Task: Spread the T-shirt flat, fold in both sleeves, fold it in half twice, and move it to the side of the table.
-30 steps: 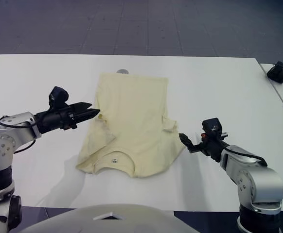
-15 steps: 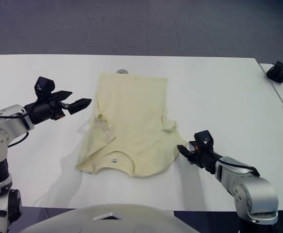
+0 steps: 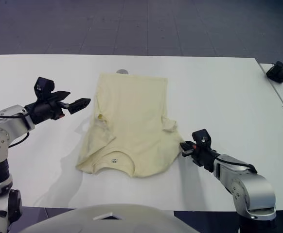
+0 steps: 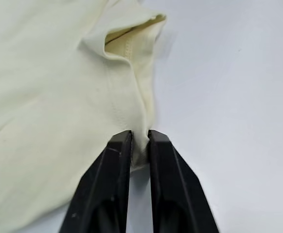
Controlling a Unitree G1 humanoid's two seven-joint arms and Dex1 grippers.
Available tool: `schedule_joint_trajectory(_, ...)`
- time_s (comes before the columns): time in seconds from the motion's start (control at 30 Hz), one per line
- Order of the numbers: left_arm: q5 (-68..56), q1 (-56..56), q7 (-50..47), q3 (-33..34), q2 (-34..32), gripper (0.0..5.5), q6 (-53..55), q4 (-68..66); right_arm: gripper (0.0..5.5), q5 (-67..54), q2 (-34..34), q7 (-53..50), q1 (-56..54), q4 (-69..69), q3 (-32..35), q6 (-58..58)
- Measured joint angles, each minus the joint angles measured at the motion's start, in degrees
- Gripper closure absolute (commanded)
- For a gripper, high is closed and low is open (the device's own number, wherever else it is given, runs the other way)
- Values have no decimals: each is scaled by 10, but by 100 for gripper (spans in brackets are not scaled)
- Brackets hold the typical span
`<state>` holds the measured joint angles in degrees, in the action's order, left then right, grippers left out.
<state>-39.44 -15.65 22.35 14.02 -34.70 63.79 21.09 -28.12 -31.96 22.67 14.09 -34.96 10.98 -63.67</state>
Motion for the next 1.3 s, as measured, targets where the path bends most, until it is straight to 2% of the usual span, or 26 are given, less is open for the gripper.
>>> schedule_joint_trajectory(0.17, 0, 2, -4, 0, 0, 10, -1, 0, 549, 0, -17, 7, -4, 10, 4, 8)
schedule_joint_trajectory(0.33, 1, 13, -8, 0, 1, 10, -1, 1, 549, 16, -57, 11, -18, 41, 37, 4)
schedule_joint_trajectory(0.43, 0, 15, -10, 0, 2, 10, -2, 1, 549, 4, -62, 13, -41, 12, 42, -18)
schedule_joint_trajectory(0.6, 0, 18, -13, 0, 3, 10, -3, 2, 549, -37, -40, 9, -87, -66, 12, -63)
schedule_joint_trajectory(0.77, 0, 19, -15, -2, 4, 10, -4, 2, 549, -55, -2, -15, -120, -94, -47, -100)
schedule_joint_trajectory(0.9, 0, 19, -16, -10, 5, 10, -7, 2, 479, -61, 33, -26, -149, -86, -88, -102)
schedule_joint_trajectory(0.97, 1, 19, -16, -15, 7, 10, -8, 2, 445, -84, 61, -22, -158, -81, -88, -103)
schedule_joint_trajectory(1.1, 14, 34, -10, -26, -1, 10, -14, 10, 378, -119, 75, -13, -176, -68, -28, -108)
schedule_joint_trajectory(1.2, 31, 65, 29, -54, -29, 10, -33, 13, 325, -118, 41, -8, -177, -66, 28, -104)
schedule_joint_trajectory(1.3, 59, 117, 81, -74, -77, 10, -68, 13, 275, -51, -74, 19, -127, -69, 20, -39)
